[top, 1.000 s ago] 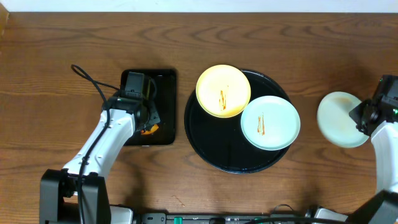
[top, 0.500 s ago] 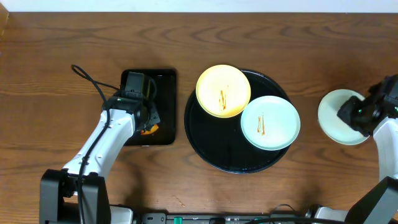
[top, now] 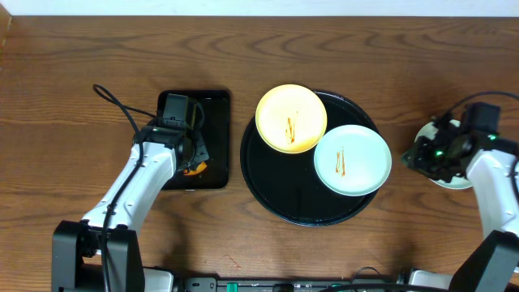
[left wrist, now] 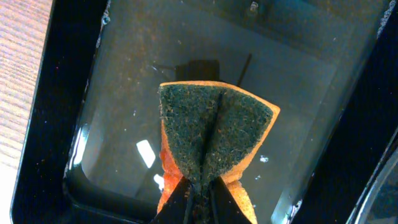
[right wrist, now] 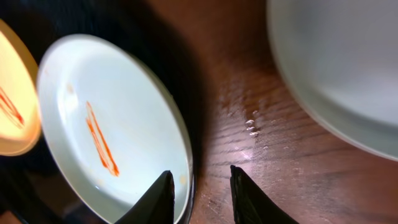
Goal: Clean dirty plates on tray and stack at the side
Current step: 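Grasp the rim of the other pale green plate with the right gripper, then scrub the held pale green plate with the sponge in the left gripper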
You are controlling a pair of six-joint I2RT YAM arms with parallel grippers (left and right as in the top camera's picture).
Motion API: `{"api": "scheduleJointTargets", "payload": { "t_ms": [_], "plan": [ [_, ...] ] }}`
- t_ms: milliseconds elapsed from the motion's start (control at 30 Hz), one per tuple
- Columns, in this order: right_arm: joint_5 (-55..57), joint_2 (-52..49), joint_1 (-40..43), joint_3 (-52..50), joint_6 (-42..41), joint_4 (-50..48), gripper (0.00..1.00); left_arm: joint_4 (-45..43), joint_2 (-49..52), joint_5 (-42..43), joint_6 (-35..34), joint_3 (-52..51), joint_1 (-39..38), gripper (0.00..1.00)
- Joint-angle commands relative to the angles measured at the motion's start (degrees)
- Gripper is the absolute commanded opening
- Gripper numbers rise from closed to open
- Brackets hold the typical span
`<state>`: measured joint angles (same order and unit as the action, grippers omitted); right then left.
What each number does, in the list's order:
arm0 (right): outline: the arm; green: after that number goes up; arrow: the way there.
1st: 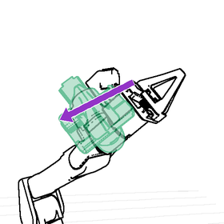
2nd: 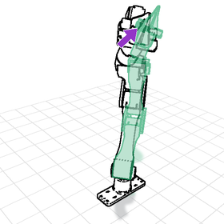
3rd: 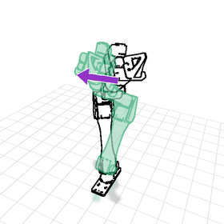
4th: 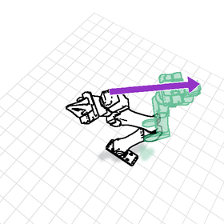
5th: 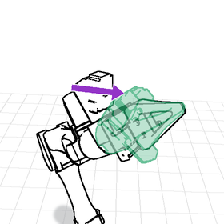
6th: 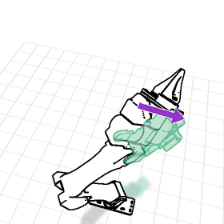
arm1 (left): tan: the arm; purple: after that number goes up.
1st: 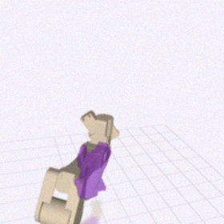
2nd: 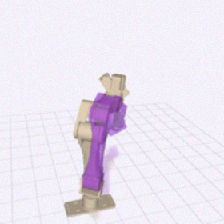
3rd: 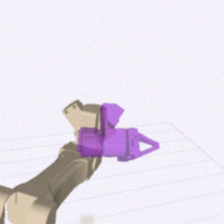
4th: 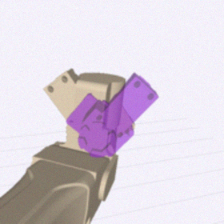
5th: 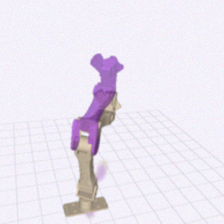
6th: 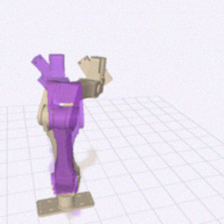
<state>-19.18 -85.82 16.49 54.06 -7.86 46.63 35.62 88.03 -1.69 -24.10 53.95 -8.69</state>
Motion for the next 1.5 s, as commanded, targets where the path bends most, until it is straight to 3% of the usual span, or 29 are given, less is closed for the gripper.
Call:
{"api": "scheduleJointTargets", "payload": {
  "t_ms": [0, 400, 633, 833, 1067, 1233, 1467],
  "plan": [
    [0.68, -0.07, -2.60, -4.02, -0.52, -2.05, 0.28, 0.02, -0.02, -0.48, 0.52, 0.66, 0.26, 0.08],
    [1.44, -0.07, -8.35, -12.48, -6.75, -13.00, 0.26, -0.02, -0.02, -0.46, 0.50, 0.66, 0.26, 0.07],
    [1.33, -0.07, -9.09, -13.68, -8.02, -13.88, 0.01, 0.00, -0.02, -0.44, 0.50, 0.66, 0.26, 0.08],
    [-2.32, -0.04, -9.09, -13.68, -8.00, -13.84, 0.01, 0.15, -0.07, 0.22, 0.57, 0.66, 0.26, 0.08],
    [-3.78, -0.02, -9.09, -13.68, -8.41, -12.76, 0.01, -0.87, -3.61, 10.62, 4.22, 1.03, -0.79, 0.08],
    [-3.76, -0.04, -9.68, -13.68, -8.35, -12.35, 0.01, -6.93, -9.44, 18.03, 5.01, 1.05, -7.56, 0.07],
    [-3.32, -0.02, -11.58, -13.68, -8.35, -12.37, 0.01, -14.36, -8.13, 20.41, -1.70, 2.03, -21.90, 0.07]
  ]
}}
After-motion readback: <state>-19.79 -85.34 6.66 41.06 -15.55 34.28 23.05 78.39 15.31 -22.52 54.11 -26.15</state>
